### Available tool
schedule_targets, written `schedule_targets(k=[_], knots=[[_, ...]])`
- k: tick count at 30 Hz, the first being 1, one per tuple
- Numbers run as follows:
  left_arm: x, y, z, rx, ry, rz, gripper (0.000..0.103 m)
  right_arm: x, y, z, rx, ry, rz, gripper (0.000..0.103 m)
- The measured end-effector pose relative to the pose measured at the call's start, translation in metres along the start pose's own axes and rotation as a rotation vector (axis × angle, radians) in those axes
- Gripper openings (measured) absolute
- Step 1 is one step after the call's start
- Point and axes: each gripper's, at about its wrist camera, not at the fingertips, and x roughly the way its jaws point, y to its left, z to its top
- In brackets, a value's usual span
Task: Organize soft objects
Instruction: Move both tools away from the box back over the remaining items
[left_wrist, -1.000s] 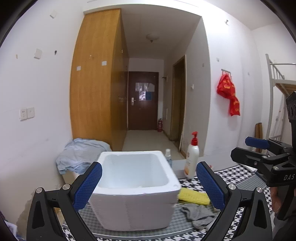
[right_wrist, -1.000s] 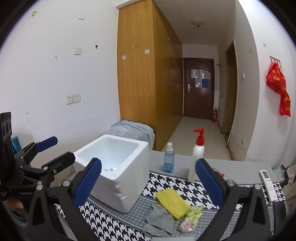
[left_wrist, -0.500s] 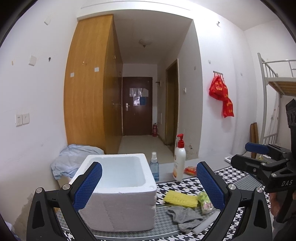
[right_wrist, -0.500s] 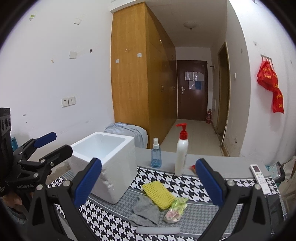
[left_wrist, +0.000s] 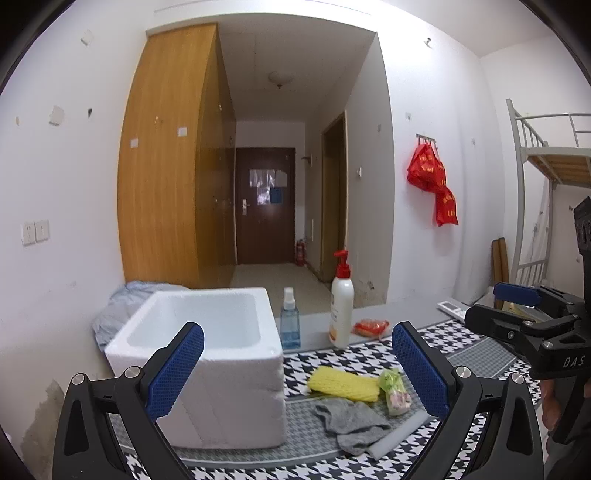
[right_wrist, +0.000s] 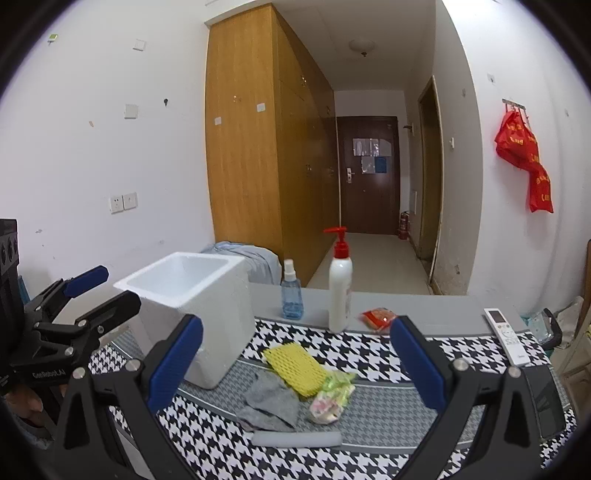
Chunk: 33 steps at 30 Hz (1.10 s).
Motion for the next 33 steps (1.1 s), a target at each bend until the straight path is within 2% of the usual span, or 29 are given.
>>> schedule_targets(k=[10,14,33], knots=[[0.010,-0.014,-0.018,-0.017,0.049,-0.039,0.102,-0.001,-0.011,-0.023,-0.014,0.045,-0.056,0.103],[0.021,-0.019,-0.026,-0.023,0.094,-0.059,0.102,0.005,-0.017,-0.031,-0.011,0.061,-0.077,0.103],[0.063,-0.032,-0.048,-0.003,0.219,-0.082,0.102,0.036,-0.041,-0.052,0.034,0.180,-0.095,0.102]])
